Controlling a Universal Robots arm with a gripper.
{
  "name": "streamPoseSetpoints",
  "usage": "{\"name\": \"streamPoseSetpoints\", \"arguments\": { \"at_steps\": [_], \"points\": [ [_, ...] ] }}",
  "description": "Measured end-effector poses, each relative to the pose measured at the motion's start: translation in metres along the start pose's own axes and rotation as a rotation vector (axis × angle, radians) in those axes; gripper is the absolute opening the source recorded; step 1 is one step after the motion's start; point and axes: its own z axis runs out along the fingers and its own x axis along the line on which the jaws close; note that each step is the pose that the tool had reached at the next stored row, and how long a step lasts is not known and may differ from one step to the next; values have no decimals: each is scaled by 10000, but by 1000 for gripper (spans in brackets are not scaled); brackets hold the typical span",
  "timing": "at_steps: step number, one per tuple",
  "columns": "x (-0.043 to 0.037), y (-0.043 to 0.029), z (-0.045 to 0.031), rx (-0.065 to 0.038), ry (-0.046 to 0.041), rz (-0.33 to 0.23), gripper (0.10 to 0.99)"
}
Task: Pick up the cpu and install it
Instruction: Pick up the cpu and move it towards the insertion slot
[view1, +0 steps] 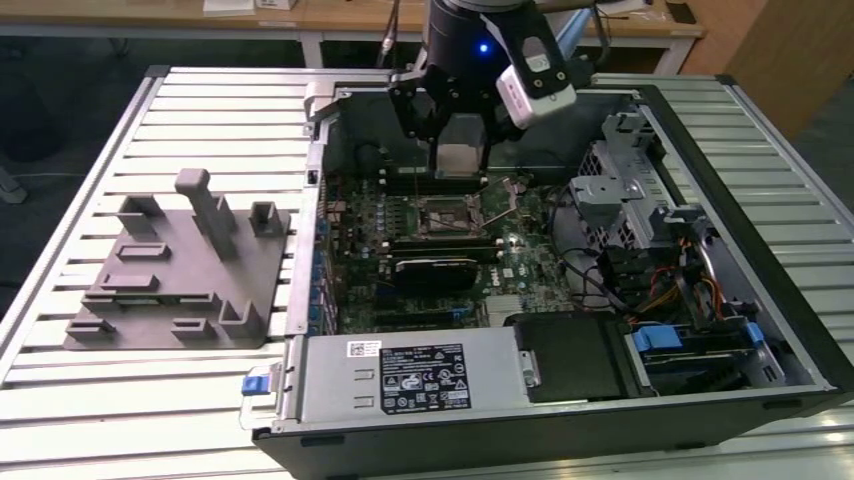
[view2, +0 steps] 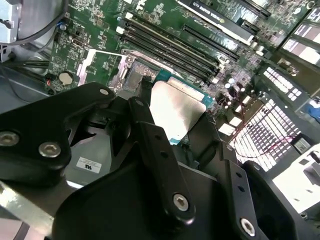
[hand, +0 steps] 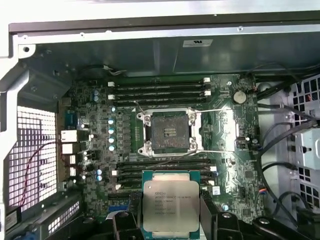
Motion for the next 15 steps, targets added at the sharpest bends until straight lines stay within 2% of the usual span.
{"name": "streamPoseSetpoints", "arguments": {
  "at_steps": [9, 15],
  "points": [
    [-39, 75, 169, 10, 0, 0, 541],
    [-84, 94, 280, 26, -1, -1, 541]
  ]
}}
